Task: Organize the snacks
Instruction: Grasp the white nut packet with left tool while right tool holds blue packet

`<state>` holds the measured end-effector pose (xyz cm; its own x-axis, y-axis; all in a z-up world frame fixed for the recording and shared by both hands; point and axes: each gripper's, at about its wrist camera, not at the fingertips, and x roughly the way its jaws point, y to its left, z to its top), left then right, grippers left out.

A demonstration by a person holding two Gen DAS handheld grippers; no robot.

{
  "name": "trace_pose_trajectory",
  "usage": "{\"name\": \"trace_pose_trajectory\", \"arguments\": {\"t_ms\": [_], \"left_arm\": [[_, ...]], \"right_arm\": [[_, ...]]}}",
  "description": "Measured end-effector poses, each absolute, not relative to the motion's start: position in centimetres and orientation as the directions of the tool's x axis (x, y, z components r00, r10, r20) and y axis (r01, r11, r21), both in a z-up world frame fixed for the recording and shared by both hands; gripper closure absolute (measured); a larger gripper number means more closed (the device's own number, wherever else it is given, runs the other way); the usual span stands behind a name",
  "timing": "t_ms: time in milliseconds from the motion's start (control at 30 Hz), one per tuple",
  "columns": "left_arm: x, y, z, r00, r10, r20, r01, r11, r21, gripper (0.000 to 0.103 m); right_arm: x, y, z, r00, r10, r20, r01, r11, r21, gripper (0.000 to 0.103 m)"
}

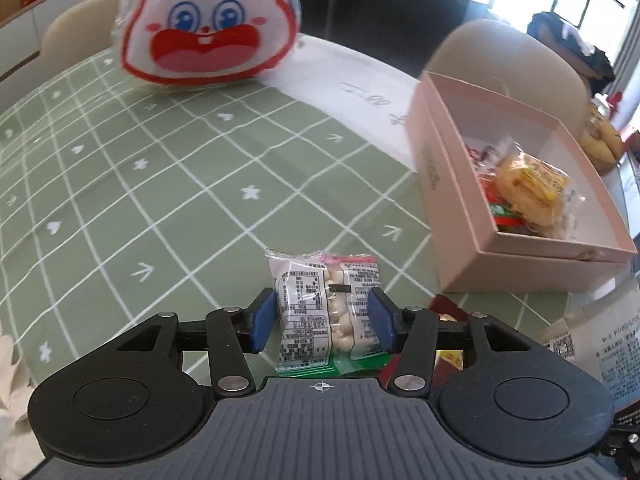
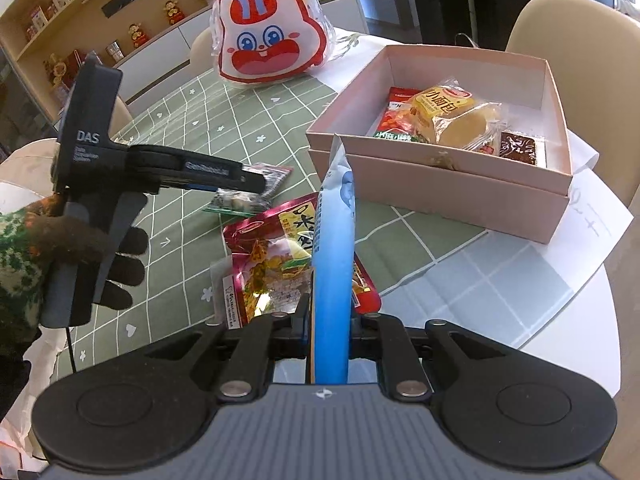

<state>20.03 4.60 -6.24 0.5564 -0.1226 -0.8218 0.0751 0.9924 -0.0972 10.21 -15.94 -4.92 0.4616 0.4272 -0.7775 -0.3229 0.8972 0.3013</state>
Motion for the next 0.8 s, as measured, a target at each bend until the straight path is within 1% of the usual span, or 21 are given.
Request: {"name": "trace_pose_trajectory", "arguments": {"t_ms": [200, 367, 433, 533, 567, 600, 733, 800], "left_arm": [[19.7, 4.2, -6.5, 0.544, -0.178, -0.820, 0.132, 0.983, -0.126, 0.046], [18.7, 3.4, -7.1, 0.569, -0.214, -0.794, 0.242, 0.966, -0.087, 0.044], [18.5, 3.3, -7.1, 0.570, -0.217, -0.792, 0.254, 0.964, -0.081, 0.043], [18.2, 3.4, -6.7, 0.557, -0.225, -0.800, 0.240, 0.965, -0.104, 0.048], [17.9, 3.5, -6.5, 0.564, -0.228, -0.793, 0.240, 0.965, -0.107, 0.058], [17.3, 3.7, -6.2, 0.579, -0.231, -0.782, 0.243, 0.964, -0.105, 0.061], [15.0, 3.9, -4.9, 0.593, -0.260, -0.762, 0.270, 0.956, -0.115, 0.062], [14.1, 4.1, -4.1, 0.600, -0.282, -0.749, 0.266, 0.953, -0.146, 0.064]], "right_arm": [[10.1, -15.9, -4.7, 0.472, 0.419, -0.776, -0.322, 0.901, 0.291, 0.090], [10.4, -15.6, -5.2, 0.461, 0.408, -0.788, -0.320, 0.905, 0.281, 0.090], [10.4, -15.4, -5.2, 0.460, 0.410, -0.788, -0.324, 0.904, 0.280, 0.090], [10.4, -15.3, -4.9, 0.464, 0.410, -0.785, -0.336, 0.902, 0.273, 0.090], [10.4, -15.4, -4.7, 0.465, 0.412, -0.783, -0.339, 0.900, 0.272, 0.090], [10.4, -15.6, -4.4, 0.466, 0.418, -0.779, -0.341, 0.898, 0.278, 0.090], [10.2, -17.0, -2.9, 0.470, 0.454, -0.757, -0.345, 0.884, 0.315, 0.090], [10.2, -17.9, -1.9, 0.485, 0.462, -0.743, -0.341, 0.882, 0.326, 0.090]]}}
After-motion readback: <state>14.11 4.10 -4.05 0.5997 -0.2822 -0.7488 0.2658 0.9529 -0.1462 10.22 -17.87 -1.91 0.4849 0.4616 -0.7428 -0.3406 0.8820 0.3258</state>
